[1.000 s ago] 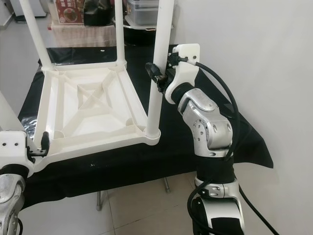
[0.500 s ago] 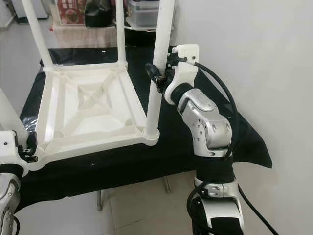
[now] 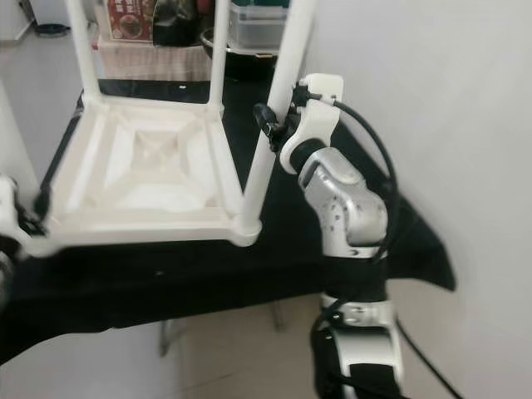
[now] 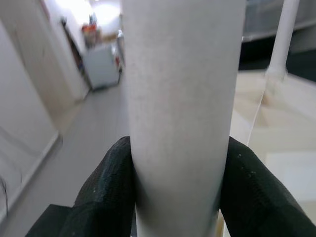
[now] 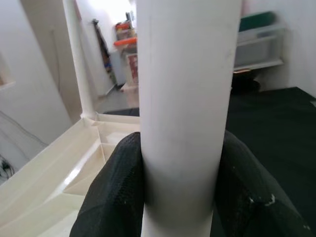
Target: Building children table
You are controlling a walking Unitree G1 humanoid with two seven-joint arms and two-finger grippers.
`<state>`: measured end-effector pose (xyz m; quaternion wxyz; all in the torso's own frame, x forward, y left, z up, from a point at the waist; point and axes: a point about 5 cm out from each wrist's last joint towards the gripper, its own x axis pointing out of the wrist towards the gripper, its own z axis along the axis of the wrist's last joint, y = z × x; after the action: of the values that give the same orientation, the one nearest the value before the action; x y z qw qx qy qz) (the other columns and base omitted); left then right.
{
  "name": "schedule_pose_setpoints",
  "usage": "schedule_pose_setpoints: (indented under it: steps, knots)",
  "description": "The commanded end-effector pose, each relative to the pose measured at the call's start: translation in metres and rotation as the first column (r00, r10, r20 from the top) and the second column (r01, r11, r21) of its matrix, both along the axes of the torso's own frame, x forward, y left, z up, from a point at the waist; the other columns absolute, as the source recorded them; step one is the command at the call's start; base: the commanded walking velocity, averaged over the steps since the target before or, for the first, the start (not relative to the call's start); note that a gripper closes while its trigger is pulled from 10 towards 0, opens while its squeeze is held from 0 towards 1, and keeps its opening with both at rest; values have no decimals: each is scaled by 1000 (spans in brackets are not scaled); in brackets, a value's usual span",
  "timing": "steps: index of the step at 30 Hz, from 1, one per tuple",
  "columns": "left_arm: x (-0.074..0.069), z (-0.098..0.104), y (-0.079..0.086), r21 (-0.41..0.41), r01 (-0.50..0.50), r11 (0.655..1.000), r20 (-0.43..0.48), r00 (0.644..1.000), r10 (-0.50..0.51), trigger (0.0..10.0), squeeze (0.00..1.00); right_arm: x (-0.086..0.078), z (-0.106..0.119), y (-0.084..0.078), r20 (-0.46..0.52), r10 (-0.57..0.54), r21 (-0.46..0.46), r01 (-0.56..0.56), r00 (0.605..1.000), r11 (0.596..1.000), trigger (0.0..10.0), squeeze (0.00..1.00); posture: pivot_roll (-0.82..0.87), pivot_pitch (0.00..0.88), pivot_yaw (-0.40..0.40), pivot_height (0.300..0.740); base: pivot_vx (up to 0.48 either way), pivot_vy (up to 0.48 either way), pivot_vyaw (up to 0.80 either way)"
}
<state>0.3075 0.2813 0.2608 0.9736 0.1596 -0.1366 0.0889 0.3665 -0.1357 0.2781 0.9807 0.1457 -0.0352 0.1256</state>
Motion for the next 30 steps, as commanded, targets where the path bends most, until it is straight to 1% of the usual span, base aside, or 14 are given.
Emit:
schedule_pose_setpoints:
  steps: [1,2,5,6,8,10,13,15,21,22,23,24,29,30]
  knots:
    - [-10,92,-10,145,73,987,302,946,-115,10000,0,5,-87,-4,-381,-89,-27,85,920,996,10000,0,48,90,-64,740,0,0,0]
    - [-8,113,-16,197,99,975,328,931,-161,10000,0,5,-95,-1,-414,-96,-7,102,905,995,10000,0,50,89,-63,740,0,0,0]
    - [-8,113,-16,197,99,975,328,931,-161,10000,0,5,-95,-1,-414,-96,-7,102,905,995,10000,0,50,89,-63,740,0,0,0]
    - [-1,158,-37,293,184,938,371,882,-289,10000,0,0,-115,26,-518,-48,67,96,854,993,10000,0,69,91,-45,740,0,0,0]
    - [-1,158,-37,293,184,938,371,882,-289,10000,0,0,-115,26,-518,-48,67,96,854,993,10000,0,69,91,-45,740,0,0,0]
    - [3,194,-59,374,243,895,390,834,-390,10000,0,-9,-132,61,-612,42,151,65,790,986,10000,0,73,92,-37,740,0,0,0]
    - [6,209,-71,400,275,874,389,813,-434,10000,0,-16,-138,83,-654,110,205,36,748,978,10000,0,76,90,-33,740,0,0,0]
    - [13,230,-99,463,336,820,361,774,-521,10000,0,-30,-146,124,-707,225,278,-28,670,960,10000,0,84,88,-23,740,0,0,0]
    - [23,240,-134,507,444,739,285,723,-629,10000,0,-32,-158,142,-748,195,259,8,634,966,10000,0,99,91,-15,740,0,0,0]
    - [28,236,-143,510,481,713,250,711,-658,10000,0,-29,-162,137,-756,162,247,47,634,968,10000,773,99,93,-11,740,0,0,0]
    - [28,236,-143,510,481,713,250,711,-658,10000,0,-29,-162,137,-756,162,247,47,634,968,10000,773,99,93,-11,740,0,0,0]
    - [33,231,-152,512,510,691,216,702,-679,10000,0,-26,-165,128,-760,114,231,103,640,967,10000,1000,95,97,-10,740,0,0,0]
    - [36,226,-157,514,529,675,193,695,-692,10000,0,-24,-169,119,-768,58,201,154,638,967,10000,1000,93,98,-9,740,0,0,0]
    - [39,222,-163,521,542,659,177,688,-704,10000,0,-21,-171,104,-773,-18,168,232,634,958,10000,1000,87,99,-10,740,0,0,0]
